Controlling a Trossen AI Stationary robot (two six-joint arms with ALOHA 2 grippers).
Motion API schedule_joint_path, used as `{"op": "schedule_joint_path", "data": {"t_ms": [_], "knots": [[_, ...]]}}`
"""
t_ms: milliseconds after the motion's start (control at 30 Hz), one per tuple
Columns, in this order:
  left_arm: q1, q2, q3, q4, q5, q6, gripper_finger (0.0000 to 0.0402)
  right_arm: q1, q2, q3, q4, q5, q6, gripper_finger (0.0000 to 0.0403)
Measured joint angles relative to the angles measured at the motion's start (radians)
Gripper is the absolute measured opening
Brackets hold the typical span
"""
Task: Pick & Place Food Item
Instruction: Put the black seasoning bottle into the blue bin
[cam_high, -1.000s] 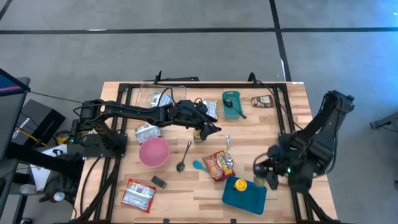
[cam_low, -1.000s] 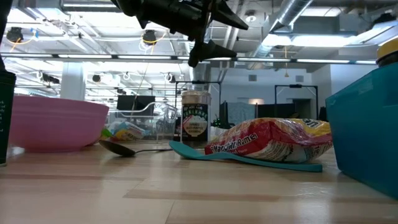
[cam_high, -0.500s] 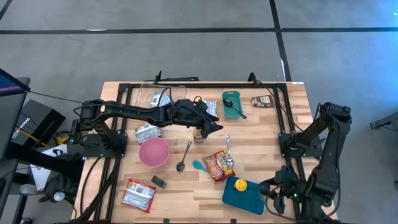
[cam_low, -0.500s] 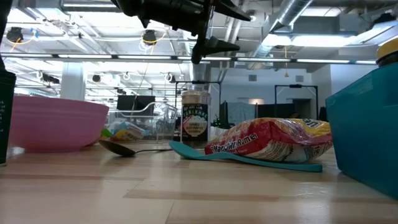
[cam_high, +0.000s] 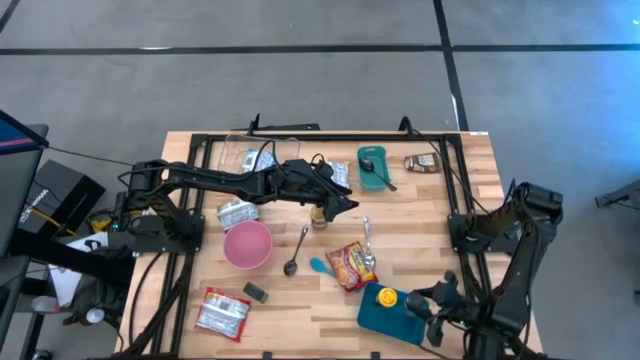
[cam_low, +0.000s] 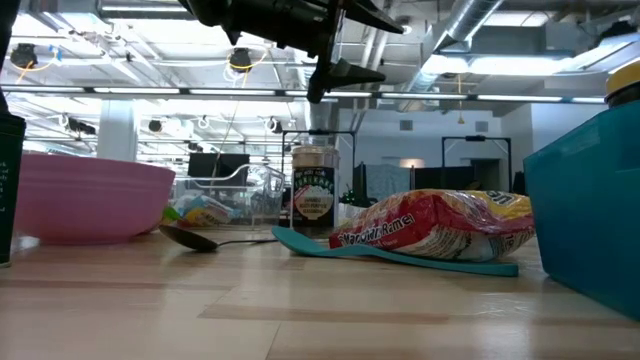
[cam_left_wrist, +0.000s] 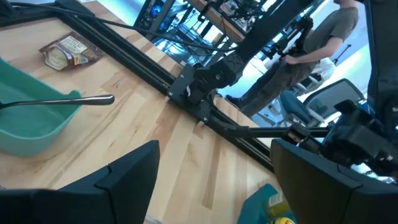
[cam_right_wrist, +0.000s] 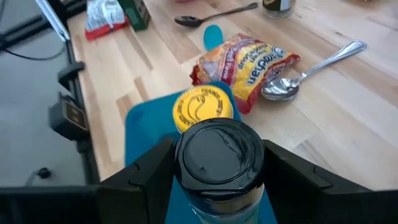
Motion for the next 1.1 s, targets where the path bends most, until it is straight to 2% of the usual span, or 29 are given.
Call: {"op": "schedule_joint_path", "data": {"t_ms": [500,700,933,1100], "knots": [[0.000,0.000,0.000,-0.001,0.000,-0.035,0.0301,0.007,0.155,0.000,0.007,0.015,0.131,0.0204],[0.000,0.000,0.000,-0.001,0.000,-0.042,0.0301,0.012,0.155,0.000,0.005,0.012,0.125,0.0207],[0.000,0.000,0.000,-0.001,0.000,-0.042,0.0301,0.018,0.154,0.000,0.002,0.011,0.123,0.0241],[0.000,0.000,0.000,-0.001,0.000,-0.042,0.0301,0.018,0.154,0.000,0.002,-0.001,0.123,0.0248]]}}
